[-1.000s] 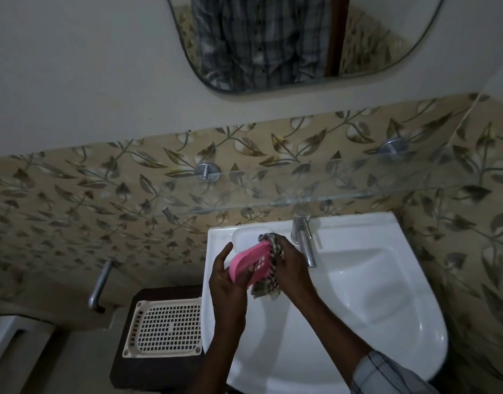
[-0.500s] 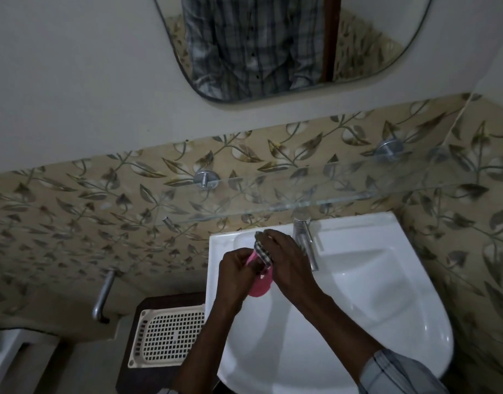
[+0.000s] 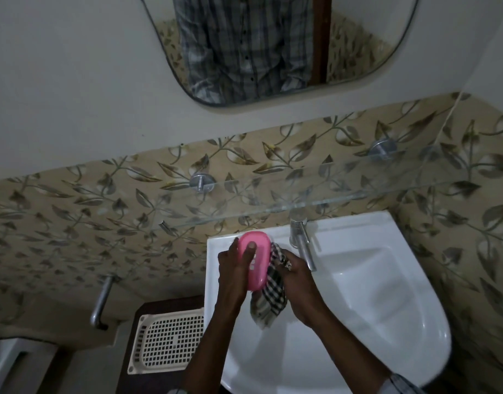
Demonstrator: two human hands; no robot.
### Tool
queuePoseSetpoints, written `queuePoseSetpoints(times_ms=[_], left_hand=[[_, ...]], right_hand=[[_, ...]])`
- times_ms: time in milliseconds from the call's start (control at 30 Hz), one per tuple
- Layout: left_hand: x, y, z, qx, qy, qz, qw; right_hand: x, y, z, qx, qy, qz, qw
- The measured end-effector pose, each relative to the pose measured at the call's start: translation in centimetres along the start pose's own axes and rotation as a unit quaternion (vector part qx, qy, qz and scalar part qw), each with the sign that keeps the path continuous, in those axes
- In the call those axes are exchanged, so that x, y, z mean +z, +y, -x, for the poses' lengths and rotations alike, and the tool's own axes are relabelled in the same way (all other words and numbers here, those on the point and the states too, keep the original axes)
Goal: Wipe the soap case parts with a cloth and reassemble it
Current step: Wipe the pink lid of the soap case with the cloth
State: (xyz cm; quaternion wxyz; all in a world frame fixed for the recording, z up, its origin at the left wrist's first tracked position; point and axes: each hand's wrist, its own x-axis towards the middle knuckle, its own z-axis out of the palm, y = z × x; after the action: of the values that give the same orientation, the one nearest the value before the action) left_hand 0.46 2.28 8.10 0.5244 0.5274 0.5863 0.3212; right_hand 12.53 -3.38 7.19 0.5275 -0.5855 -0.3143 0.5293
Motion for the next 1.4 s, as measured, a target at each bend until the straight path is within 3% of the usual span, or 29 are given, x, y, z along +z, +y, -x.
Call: queuePoseSetpoints(times_ms=[67,233,333,400,467,567,733,867,1000,1067,1167,1300,1400], left_hand=[[0.2,0.3,0.2,-0.058,-0.054,-0.011,0.997],[0.1,-0.5,0.6,-0.149,-0.092,0.178,0.968],[-1.8,-1.9,0.8,-0.159,-0.118,0.393,0.898],[-3.5,-2.8,0.8,-0.139,-0.163,0.471,0.856],[-4.5,-3.3,1.2,-0.112,-0.219,0.480,0.842],[-4.8,-3.9,1.8,-0.094,-0.303,0.480,0.818],[-2.9,-4.4,1.8,-0.090,-0.401,0.521,0.748],[-2.2,-4.0,1.0,-0.086,-0.400,0.532,0.742],[-2.0,-3.0,0.4,-0.061,-0.374,0.543,0.750],[-1.7,-2.8,0.4,-0.070,-0.377,0.546,0.745],[-1.7,-2.8,0.4,-0.099,-0.385,0.550,0.734],[-3.0,-2.0,0.1,-0.129,-0.338,0.506,0.783],[-4.5,-2.4,-0.6,-0.231,-0.284,0.441,0.820]], right_hand=[[-0.2,-0.2,0.2,0.017,-0.038,-0.056,0.998],[-1.2,-0.5,0.4,0.035,-0.048,-0.103,0.993],[-2.4,-0.4,0.3,0.051,-0.014,-0.108,0.993],[-3.0,-0.5,0.3,0.053,0.003,-0.074,0.996],[-3.6,-0.7,0.0,0.044,0.010,-0.033,0.998],[-4.1,-1.6,-0.8,0.059,-0.008,-0.066,0.996],[-4.3,-3.3,-2.1,0.073,-0.055,-0.088,0.992],[-4.4,-3.5,-2.8,0.070,-0.009,-0.129,0.989],[-4.8,-1.5,-1.7,0.151,-0.098,-0.259,0.949],[-4.8,0.1,-0.9,0.142,-0.137,-0.204,0.959],[-3.9,1.4,0.2,0.029,-0.147,-0.088,0.985],[-3.2,0.7,0.6,-0.076,-0.024,-0.085,0.993],[-3.4,-0.4,0.2,-0.134,0.050,0.090,0.986]])
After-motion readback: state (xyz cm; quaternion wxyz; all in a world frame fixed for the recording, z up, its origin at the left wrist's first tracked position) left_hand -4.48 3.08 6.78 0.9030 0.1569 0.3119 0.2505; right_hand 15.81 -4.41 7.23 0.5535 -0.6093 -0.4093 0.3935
